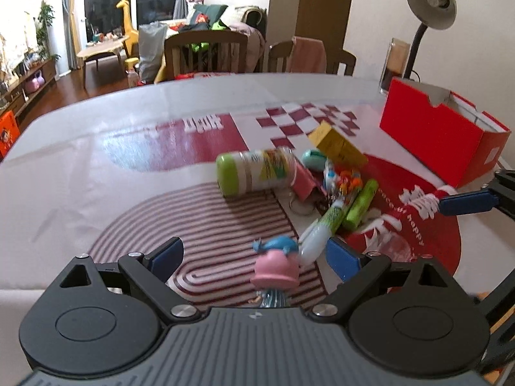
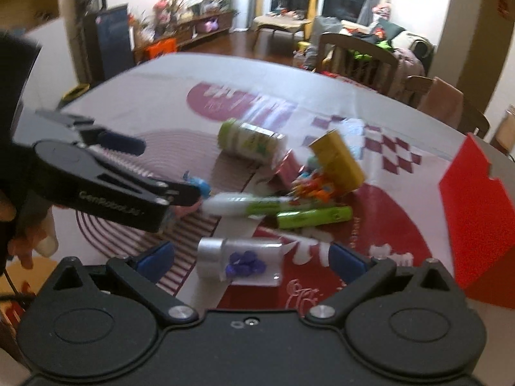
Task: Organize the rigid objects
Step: 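Grasp the pink doll figure with the left gripper while the right grasps the bead vial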
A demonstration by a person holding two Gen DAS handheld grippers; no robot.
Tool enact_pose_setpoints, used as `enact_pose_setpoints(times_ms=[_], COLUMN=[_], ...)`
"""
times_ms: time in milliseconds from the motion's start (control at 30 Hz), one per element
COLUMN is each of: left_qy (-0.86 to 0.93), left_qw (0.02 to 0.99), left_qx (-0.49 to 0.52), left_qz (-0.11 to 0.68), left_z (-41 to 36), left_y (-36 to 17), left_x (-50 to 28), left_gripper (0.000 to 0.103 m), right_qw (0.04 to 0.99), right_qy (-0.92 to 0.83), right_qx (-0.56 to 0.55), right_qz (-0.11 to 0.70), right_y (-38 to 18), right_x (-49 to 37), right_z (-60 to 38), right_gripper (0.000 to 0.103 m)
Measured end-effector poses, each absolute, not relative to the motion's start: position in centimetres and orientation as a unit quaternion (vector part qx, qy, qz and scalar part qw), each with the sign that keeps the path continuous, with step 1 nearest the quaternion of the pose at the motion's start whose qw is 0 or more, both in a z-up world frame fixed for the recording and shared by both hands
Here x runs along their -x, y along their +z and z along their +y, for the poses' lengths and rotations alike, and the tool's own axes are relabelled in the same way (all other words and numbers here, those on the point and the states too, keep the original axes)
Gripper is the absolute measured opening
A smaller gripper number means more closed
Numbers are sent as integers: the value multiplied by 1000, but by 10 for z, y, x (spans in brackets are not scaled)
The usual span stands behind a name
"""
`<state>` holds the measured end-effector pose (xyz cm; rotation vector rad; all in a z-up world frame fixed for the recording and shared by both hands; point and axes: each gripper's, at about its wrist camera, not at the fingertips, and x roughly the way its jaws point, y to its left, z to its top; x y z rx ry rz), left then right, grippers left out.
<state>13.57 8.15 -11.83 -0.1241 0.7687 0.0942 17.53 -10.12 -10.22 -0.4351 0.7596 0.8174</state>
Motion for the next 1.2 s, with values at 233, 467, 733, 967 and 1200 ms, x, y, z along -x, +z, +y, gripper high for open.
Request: enact_pose_setpoints(times_ms=[233, 467, 733, 967, 1200], left_qy=[47, 33, 31, 28, 30], left_qw=[917, 917, 917, 916, 913], left_qx=[62, 28, -5, 2, 14], left_qz=[391, 396, 398, 400, 406], left_z=[81, 68, 56, 58, 58], left_y=[-136, -144, -146, -144, -141], left_x=[-139, -138, -141, -140, -139], left_gripper=[95, 72, 53, 35, 35], right_qw=[820, 818, 817, 816, 821], right_qy=[379, 368, 366, 367, 362], right_qx=[218, 216, 222, 225, 214], right_qz=[370, 385, 387, 385, 385], right_y=[-117, -127, -129, -128, -120], right_x=[-177, -182, -183, -182, -182], right_z=[-91, -87, -85, -86, -92], right_gripper=[96, 83, 70, 67, 66])
